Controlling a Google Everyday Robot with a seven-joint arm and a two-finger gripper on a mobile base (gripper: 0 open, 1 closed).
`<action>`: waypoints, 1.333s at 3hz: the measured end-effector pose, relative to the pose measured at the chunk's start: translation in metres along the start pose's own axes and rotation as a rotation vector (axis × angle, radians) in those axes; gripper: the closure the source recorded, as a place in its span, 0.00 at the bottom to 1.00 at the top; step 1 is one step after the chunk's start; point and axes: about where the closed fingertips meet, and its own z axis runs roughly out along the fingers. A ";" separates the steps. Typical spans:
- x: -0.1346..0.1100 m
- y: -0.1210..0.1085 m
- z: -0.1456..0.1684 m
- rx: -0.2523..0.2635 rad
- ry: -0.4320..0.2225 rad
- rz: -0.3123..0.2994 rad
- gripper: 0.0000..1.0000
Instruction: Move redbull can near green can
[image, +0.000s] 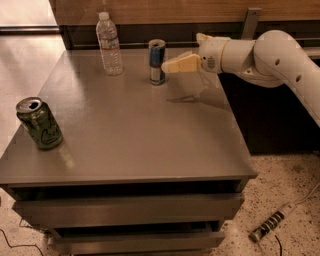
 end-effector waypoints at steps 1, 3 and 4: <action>0.010 -0.003 0.022 -0.023 -0.048 0.038 0.00; 0.018 0.001 0.051 -0.054 -0.104 0.067 0.00; 0.018 0.005 0.063 -0.072 -0.121 0.067 0.00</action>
Offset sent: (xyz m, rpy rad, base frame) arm 0.0311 0.0250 -0.0298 0.1267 0.0105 0.0347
